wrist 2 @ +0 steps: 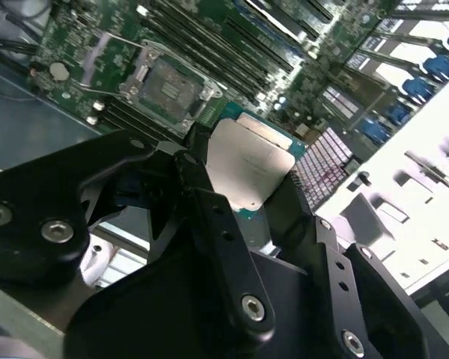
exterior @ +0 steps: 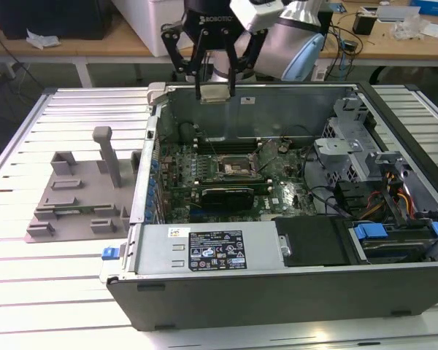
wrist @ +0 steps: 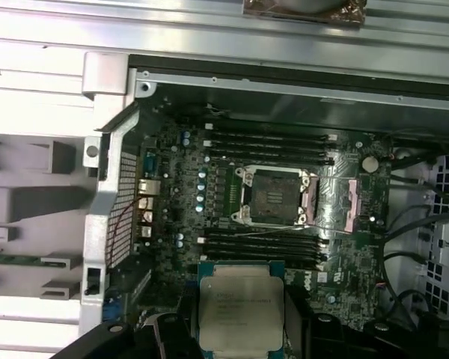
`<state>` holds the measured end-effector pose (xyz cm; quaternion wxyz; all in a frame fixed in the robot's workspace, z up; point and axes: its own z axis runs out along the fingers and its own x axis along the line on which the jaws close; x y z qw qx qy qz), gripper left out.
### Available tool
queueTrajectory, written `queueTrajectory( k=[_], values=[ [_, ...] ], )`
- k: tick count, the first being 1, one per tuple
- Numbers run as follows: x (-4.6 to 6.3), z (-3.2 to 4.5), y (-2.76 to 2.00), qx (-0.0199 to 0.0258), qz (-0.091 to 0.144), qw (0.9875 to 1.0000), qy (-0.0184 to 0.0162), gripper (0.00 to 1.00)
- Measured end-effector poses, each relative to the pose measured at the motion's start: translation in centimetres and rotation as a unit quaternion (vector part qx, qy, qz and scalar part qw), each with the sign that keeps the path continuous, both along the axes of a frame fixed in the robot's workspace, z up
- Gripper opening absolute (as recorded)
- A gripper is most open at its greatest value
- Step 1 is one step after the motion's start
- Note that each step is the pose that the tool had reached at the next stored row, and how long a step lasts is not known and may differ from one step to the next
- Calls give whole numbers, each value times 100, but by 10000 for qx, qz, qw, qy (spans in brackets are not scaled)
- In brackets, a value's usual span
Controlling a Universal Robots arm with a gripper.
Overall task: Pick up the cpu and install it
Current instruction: 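Pick up the cpu and move it towards the insertion slot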
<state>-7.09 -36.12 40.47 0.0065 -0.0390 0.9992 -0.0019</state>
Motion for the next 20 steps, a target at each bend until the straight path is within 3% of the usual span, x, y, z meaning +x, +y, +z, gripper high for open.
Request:
queueTrajectory(
  k=[2,4,7,20],
  values=[
    [88,-7,12,0,0,10000,3,55],
    [257,-43,46,-3,0,10000,19,55],
    [344,-124,74,-4,0,10000,36,55],
    [364,-450,76,-4,0,10000,44,55]
  ],
)
